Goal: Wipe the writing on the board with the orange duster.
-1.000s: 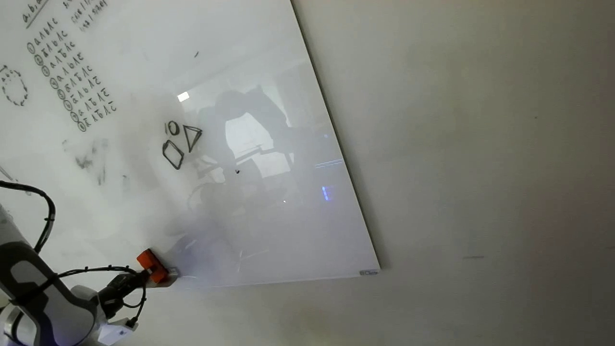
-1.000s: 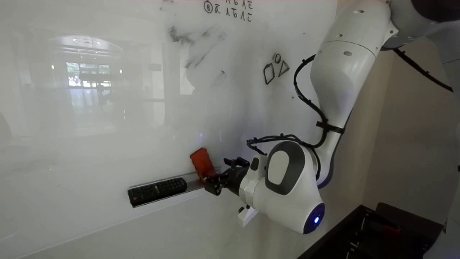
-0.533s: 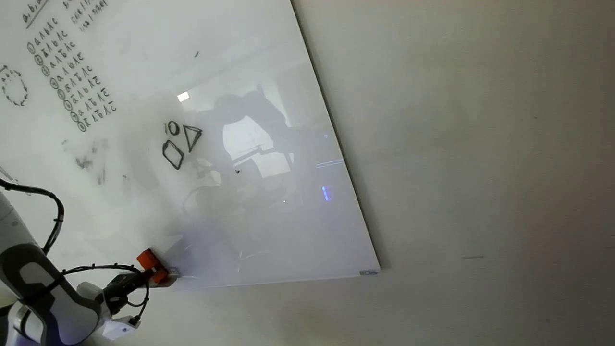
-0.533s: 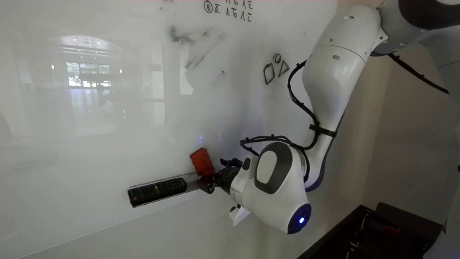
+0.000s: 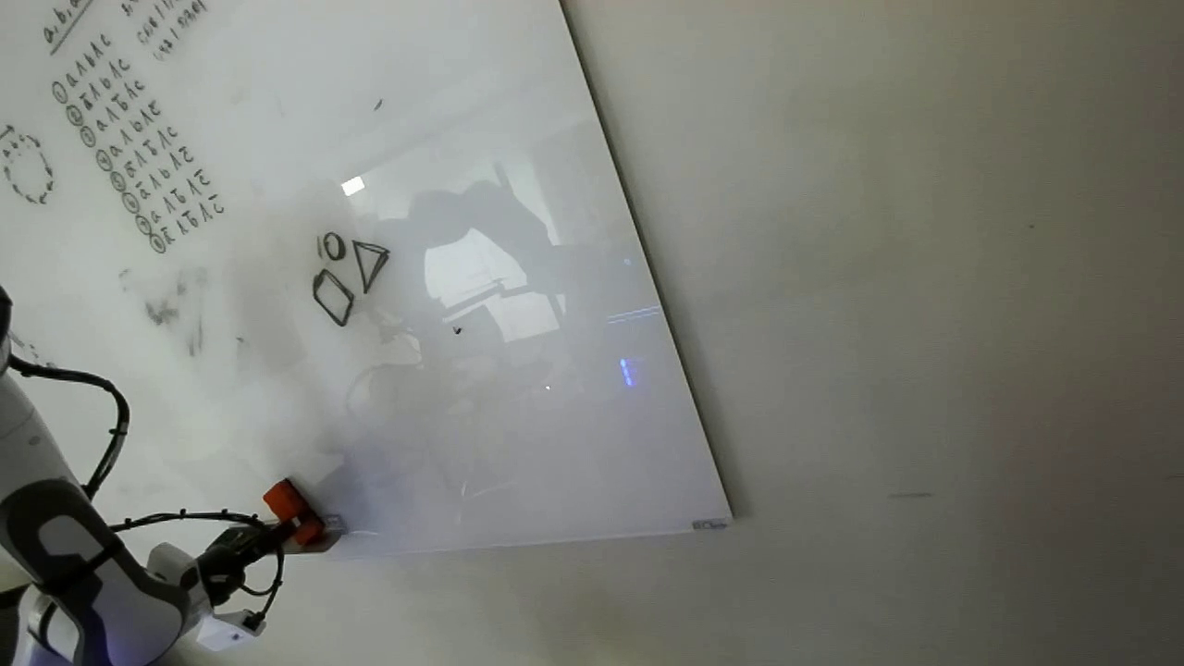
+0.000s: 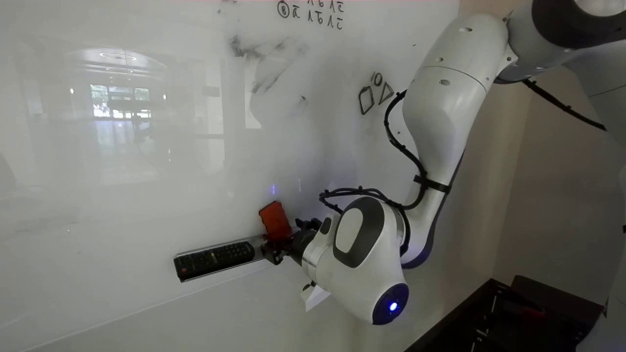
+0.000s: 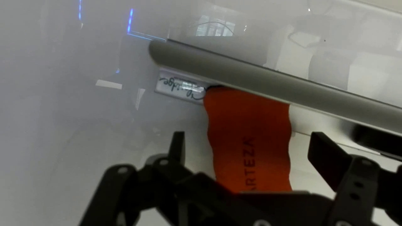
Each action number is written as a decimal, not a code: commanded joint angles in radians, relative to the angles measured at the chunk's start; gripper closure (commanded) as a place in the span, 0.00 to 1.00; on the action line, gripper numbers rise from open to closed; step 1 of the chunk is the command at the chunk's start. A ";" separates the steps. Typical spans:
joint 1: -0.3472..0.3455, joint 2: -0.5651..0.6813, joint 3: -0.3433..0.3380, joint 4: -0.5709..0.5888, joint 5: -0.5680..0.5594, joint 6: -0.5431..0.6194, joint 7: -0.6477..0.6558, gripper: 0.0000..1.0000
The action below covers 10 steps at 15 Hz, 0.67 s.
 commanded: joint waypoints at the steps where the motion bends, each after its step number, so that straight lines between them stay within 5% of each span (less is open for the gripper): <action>1: 0.022 0.021 -0.001 0.028 0.026 -0.041 -0.019 0.00; 10: 0.025 0.003 0.000 0.016 0.047 -0.033 -0.063 0.00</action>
